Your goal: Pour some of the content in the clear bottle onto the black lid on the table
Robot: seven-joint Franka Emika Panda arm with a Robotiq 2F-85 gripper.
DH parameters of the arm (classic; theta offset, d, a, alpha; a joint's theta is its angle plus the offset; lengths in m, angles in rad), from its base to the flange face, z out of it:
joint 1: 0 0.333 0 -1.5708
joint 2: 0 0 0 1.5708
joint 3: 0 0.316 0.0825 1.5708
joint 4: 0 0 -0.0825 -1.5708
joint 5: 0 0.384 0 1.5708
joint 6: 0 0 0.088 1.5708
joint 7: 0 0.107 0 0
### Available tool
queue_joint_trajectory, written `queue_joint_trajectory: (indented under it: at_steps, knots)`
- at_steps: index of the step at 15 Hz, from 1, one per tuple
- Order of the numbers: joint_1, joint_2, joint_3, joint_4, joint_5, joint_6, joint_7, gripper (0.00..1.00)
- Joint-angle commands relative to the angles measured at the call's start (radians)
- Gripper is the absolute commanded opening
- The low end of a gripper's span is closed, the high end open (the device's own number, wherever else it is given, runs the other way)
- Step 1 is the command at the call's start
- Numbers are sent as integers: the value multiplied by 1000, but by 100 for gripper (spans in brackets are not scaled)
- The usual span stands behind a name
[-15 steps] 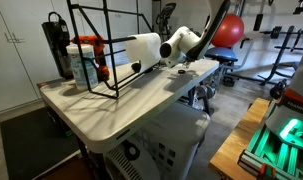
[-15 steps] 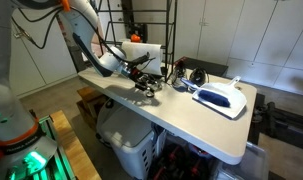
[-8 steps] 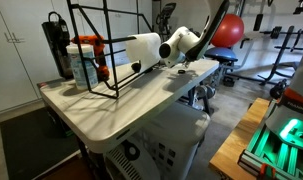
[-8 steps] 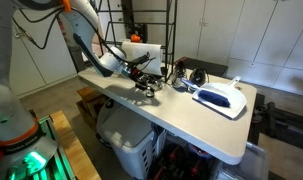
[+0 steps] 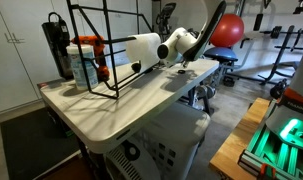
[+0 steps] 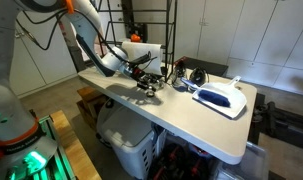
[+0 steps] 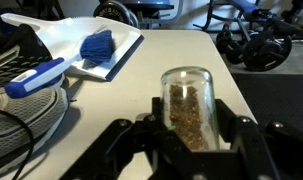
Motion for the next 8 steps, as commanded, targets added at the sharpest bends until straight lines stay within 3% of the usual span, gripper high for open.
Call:
queue_joint_trajectory:
  at_steps: [1,8]
  knots:
    - [-13,30,6,21,11,11,9,28]
    - [-69,4,5,26,72,150,-13,28]
